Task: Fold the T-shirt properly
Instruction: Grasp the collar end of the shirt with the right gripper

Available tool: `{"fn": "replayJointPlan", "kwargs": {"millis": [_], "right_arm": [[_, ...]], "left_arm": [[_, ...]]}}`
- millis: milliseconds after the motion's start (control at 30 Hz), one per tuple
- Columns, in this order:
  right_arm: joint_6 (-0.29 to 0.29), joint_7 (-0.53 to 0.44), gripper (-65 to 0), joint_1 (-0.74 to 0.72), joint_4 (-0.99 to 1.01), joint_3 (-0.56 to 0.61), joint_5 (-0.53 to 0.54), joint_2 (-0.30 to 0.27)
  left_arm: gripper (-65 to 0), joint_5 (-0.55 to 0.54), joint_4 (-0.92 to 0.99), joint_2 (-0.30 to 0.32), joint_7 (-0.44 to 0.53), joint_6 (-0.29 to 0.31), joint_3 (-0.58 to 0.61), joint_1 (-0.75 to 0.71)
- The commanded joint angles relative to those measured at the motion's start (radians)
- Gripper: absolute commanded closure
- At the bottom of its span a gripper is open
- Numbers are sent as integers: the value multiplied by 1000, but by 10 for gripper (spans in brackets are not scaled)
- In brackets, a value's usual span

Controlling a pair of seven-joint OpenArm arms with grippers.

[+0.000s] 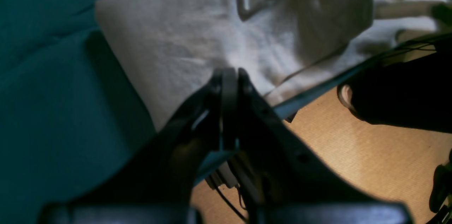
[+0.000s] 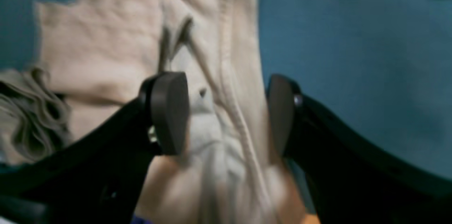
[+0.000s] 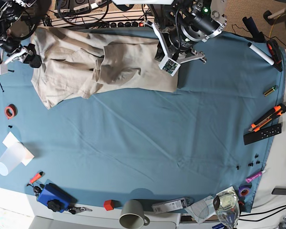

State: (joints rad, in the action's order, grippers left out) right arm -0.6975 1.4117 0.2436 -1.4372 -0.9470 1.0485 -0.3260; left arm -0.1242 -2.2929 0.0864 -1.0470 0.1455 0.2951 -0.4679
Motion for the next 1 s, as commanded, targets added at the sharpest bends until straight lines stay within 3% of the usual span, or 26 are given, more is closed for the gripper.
{"fn": "replayJointPlan", "kwargs": {"millis": [0, 133, 400, 533, 600, 733, 767, 967], "right_arm": [[-1, -15, -356, -9, 8, -7, 11, -23], [-1, -15, -356, -9, 64, 14, -20, -23], [-1, -15, -356, -8, 93, 268, -20, -23], [-1, -43, -351, -8, 93, 327, -21, -20], [-1, -51, -291, -11, 93, 326, -22, -21], [-1, -69, -29, -24, 93, 323, -58, -20], [-1, -87, 0, -34, 93, 323, -83, -21], [-1, -217, 0, -162, 93, 323, -303, -21]], "left_arm": [[0, -10, -20, -3, 18, 1, 3, 0], [0, -10, -20, -3, 27, 1, 3, 0], [0, -10, -19, -3, 49, 1, 3, 0], [0, -10, -20, -3, 48, 1, 3, 0], [0, -10, -20, -3, 48, 1, 3, 0], [0, -10, -20, -3, 49, 3, 3, 0], [0, -10, -20, -3, 49, 9, 3, 0], [0, -8, -20, -3, 48, 7, 3, 0]]}}
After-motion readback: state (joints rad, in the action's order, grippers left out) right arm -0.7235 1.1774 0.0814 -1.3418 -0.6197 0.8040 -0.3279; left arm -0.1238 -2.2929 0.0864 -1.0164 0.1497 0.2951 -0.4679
